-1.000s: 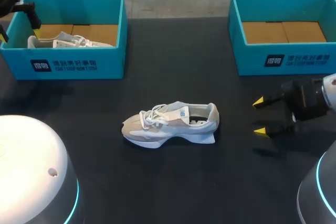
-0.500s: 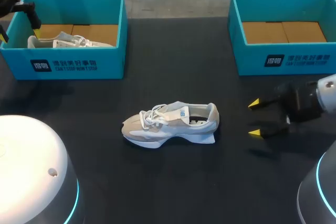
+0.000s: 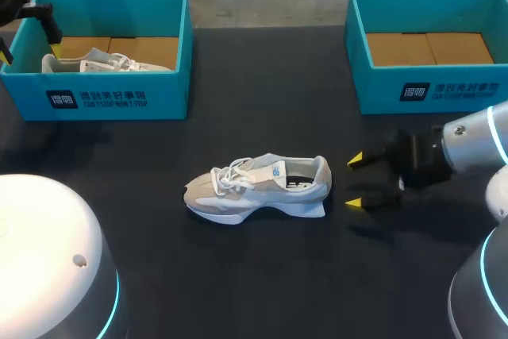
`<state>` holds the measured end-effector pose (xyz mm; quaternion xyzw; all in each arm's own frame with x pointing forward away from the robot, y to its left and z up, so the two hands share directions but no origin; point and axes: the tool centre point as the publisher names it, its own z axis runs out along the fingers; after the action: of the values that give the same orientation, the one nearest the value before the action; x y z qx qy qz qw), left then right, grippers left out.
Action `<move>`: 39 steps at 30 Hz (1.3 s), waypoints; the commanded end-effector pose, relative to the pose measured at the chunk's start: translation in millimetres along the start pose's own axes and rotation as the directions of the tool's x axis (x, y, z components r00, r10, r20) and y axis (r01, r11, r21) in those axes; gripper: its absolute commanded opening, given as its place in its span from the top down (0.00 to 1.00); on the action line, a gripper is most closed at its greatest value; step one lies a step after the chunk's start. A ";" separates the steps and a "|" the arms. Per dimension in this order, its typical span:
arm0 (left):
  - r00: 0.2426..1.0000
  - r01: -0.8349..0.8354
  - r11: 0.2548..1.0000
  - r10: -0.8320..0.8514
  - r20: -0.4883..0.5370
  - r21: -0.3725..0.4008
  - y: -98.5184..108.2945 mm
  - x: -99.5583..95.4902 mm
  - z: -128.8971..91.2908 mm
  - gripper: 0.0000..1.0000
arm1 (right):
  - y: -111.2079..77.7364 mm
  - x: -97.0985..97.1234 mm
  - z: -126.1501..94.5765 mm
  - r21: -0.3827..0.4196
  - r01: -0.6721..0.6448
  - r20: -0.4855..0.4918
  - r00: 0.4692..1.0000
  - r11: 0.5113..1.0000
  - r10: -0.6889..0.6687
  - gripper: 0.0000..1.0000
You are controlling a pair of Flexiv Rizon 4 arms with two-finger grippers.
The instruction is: Take the shoe out of the shoebox, open the shoe tongue, remove and reinsert the insole, then place the shoe into the shoebox
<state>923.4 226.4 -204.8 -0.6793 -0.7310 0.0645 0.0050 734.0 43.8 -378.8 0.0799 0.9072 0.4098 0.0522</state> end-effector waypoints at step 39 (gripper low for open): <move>1.000 0.000 1.000 0.000 -0.001 -0.002 -0.5 0.0 0.0 0.00 | 10.8 -6.6 83.4 -0.051 -0.048 -0.024 0.999 0.998 0.047 0.00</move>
<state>923.5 226.5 -204.9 -0.6793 -0.7310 0.0646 0.0050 752.1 108.0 -418.4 0.0949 0.8959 0.4327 0.0336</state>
